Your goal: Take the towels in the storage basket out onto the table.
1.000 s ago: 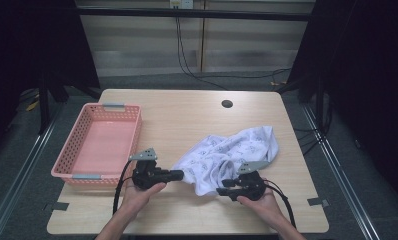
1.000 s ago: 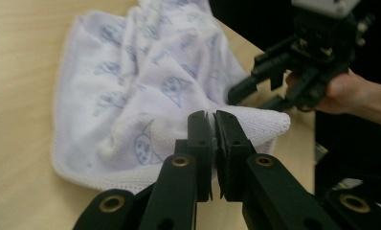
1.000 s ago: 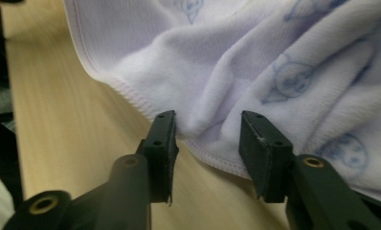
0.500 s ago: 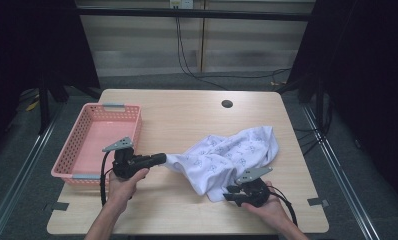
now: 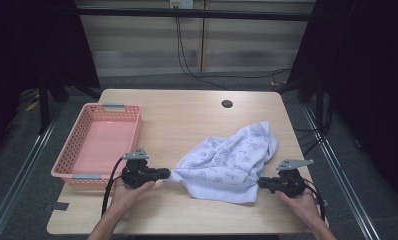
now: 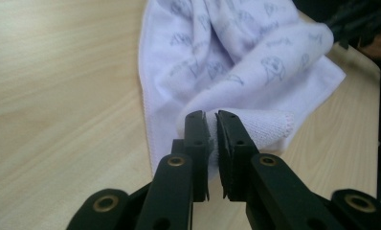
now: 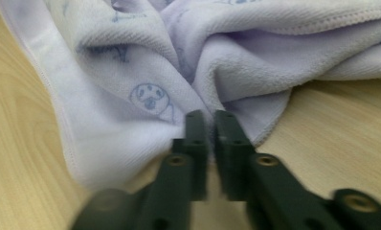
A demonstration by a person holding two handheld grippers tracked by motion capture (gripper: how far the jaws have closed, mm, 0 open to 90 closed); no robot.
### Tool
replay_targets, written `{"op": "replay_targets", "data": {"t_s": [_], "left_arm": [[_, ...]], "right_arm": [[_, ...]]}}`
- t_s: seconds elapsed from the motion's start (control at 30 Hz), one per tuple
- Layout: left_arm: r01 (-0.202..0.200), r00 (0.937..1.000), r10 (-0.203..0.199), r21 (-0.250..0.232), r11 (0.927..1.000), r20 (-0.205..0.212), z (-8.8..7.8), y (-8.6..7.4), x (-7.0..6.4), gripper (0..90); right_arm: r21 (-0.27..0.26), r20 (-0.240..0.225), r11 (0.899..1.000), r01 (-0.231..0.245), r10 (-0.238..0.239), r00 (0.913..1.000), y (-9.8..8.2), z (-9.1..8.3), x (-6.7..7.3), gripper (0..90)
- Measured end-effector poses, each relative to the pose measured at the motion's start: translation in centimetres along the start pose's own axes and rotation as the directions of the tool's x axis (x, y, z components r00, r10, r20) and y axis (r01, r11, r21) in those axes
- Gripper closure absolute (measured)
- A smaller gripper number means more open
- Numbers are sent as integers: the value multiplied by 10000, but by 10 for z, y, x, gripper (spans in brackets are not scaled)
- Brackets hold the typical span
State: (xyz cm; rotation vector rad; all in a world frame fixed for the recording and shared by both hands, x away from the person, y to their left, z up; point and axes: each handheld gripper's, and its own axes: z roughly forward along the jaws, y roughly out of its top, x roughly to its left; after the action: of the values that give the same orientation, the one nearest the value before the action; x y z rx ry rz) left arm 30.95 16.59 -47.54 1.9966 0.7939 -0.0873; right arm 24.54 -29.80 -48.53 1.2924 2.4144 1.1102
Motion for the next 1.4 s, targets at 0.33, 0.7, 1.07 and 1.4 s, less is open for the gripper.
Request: {"op": "replay_targets", "data": {"t_s": [0.33,0.7,1.07,1.4], "left_arm": [[-81,9996,87,-242,9997,271,-6,-3,-11,788],[-423,9967,389,461,9980,713,0,-14,-24,618],[-1338,9906,1266,1705,9762,527,43,-16,-32,511],[-1762,9843,1755,1803,9677,202,45,-11,-33,877]], "right_arm": [[-435,-824,9964,725,-759,9937,-9,-12,28,585],[444,-849,9868,1557,-1516,9848,-16,8,35,681],[407,-1466,9961,778,-710,9866,-15,3,29,879],[-387,-1602,9993,20,-82,9871,-6,-3,19,878]]}}
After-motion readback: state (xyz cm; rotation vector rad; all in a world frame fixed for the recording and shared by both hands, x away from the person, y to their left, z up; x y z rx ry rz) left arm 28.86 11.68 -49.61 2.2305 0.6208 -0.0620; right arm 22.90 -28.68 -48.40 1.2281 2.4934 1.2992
